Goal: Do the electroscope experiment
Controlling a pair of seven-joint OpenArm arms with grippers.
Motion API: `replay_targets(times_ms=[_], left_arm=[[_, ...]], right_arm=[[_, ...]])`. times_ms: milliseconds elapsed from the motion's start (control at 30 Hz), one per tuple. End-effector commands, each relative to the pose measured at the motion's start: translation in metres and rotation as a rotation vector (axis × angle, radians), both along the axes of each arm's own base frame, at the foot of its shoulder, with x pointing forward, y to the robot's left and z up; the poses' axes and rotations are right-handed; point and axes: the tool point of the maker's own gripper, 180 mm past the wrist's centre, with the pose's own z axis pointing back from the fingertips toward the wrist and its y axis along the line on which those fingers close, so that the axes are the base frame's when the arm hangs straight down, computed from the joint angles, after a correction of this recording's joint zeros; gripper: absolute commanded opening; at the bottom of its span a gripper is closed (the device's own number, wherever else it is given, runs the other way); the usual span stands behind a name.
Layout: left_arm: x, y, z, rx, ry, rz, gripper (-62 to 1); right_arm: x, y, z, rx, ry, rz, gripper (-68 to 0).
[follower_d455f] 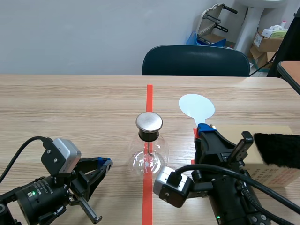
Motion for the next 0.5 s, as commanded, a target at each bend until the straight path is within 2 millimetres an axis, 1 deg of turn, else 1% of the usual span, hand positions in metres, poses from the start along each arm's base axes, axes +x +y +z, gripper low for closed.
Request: replay_targets(times_ms=[0, 167, 467], left_arm=[[0.002, -0.001, 0.007, -0.015, -0.02, -0.003, -58.0], [0.002, -0.001, 0.007, -0.015, -0.02, -0.003, -58.0], [0.002, 0.0, 0.005, -0.008, -0.013, -0.002, -58.0]], right_arm=[[0.003, -0.003, 0.011, 0.003, -0.038, -0.006, -66.5], [0.002, 0.002, 0.011, 0.0, -0.04, 0.024, -66.5], [-0.011, 0.033, 0.012, -0.015, -0.056, 0.211, -66.5]])
